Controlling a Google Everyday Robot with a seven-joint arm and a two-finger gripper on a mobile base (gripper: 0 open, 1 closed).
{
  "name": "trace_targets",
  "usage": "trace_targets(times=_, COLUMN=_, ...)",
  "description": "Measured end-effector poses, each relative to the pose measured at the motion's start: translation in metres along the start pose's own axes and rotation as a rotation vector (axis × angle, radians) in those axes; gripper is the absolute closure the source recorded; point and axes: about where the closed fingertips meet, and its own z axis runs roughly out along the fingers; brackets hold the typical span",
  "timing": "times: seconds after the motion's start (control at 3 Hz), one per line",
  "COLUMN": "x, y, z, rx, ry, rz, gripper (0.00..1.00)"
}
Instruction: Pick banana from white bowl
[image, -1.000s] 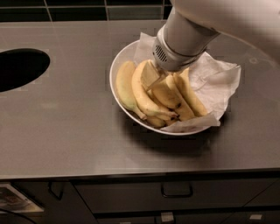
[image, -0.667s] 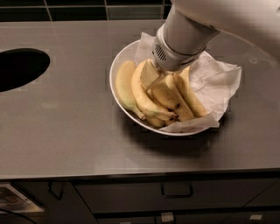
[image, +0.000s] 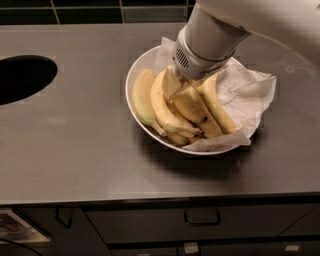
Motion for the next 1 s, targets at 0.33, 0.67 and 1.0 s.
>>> trace_targets(times=0.33, x=0.000, y=0.000, z=0.000, rx=0.000, ry=0.000, rz=0.000, gripper=0.99)
trace_targets(times=0.67, x=-0.001, y=0.000, z=-0.002, rx=0.000, ry=0.000, rz=0.000, gripper=1.00)
trace_targets(times=1.0, x=-0.001, y=-0.004, z=-0.017, rx=-0.067, ry=-0.097, rz=-0.021, gripper=1.00)
